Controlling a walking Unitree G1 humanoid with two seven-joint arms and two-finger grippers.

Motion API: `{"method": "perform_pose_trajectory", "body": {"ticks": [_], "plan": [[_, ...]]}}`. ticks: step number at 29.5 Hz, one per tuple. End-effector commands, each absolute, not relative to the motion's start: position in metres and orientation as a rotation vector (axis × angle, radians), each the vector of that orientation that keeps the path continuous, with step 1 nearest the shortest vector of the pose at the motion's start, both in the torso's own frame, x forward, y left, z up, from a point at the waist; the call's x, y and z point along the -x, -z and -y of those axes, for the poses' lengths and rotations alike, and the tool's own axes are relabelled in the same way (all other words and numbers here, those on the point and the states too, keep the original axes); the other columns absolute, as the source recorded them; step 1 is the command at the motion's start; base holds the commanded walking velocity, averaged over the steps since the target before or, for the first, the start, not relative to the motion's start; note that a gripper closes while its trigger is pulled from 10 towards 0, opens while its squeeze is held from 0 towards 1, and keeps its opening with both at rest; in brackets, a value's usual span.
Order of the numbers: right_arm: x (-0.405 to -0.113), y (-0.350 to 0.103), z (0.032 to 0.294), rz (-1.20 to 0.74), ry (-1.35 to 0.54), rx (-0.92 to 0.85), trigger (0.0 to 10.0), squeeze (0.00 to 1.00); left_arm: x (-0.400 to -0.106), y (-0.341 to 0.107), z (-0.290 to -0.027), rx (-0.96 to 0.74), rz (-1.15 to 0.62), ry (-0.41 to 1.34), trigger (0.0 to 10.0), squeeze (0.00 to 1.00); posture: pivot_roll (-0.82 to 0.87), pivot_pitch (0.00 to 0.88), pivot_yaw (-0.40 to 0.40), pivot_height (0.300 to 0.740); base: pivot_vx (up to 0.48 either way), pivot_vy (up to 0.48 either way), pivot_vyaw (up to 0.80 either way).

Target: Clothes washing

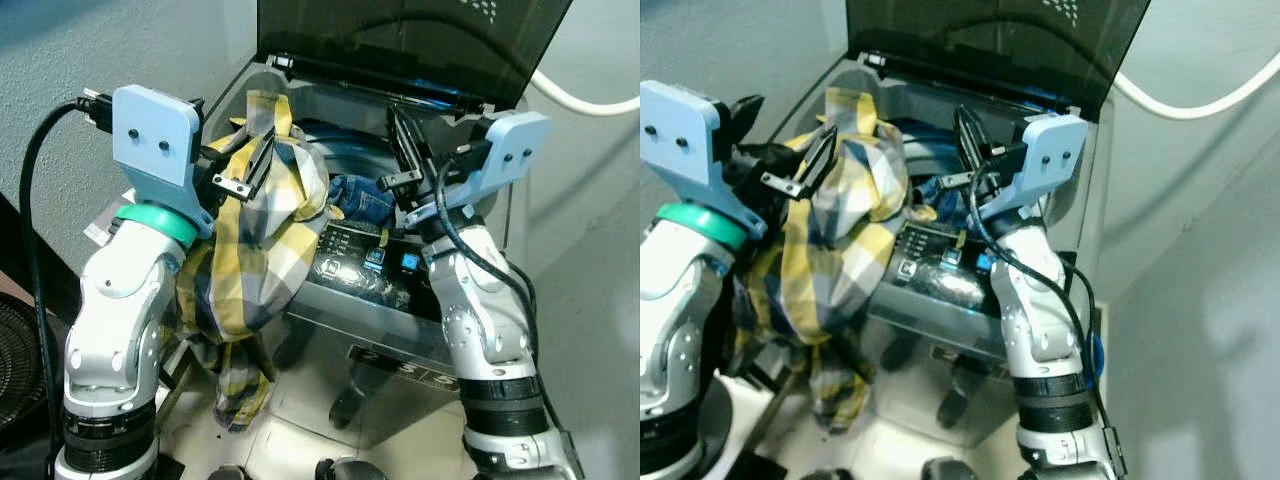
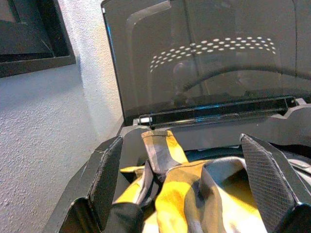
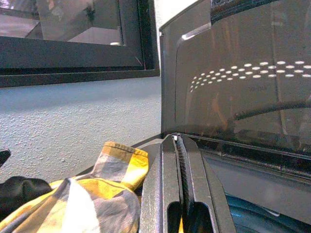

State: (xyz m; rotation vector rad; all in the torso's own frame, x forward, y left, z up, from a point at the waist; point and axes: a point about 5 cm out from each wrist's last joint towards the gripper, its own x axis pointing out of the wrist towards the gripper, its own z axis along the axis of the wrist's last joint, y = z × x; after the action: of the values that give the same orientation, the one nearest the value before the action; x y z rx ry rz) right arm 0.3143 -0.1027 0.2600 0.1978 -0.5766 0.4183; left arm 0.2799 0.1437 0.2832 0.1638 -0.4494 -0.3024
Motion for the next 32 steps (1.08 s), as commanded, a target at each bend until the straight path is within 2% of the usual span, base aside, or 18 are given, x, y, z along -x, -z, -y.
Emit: {"method": "perform_pose_trajectory", "body": {"ticks": [1,26,32], "plan": [[-0.3143,-0.2593,0.102,0.579,-0.416,-0.201,10.0,0.0,-0.2802,-0.2849,-0.1416,-0.163,0.462,0.313,10.0,0.0,0.06,0.0,0.003,0.728,-0.33,0.0,0.0],[-0.3145,-0.2568,0.1024,0.568,-0.419,-0.193,10.0,0.0,-0.2801,-0.2835,-0.1425,-0.163,0.46,0.307,10.0,0.0,0.06,0.0,0.006,0.728,-0.33,0.0,0.0],[-0.3148,-0.255,0.1006,0.553,-0.426,-0.182,10.0,0.0,-0.2805,-0.2835,-0.1422,-0.164,0.46,0.304,10.0,0.0,0.06,0.003,0.007,0.728,-0.044,0.0,0.0]]}}
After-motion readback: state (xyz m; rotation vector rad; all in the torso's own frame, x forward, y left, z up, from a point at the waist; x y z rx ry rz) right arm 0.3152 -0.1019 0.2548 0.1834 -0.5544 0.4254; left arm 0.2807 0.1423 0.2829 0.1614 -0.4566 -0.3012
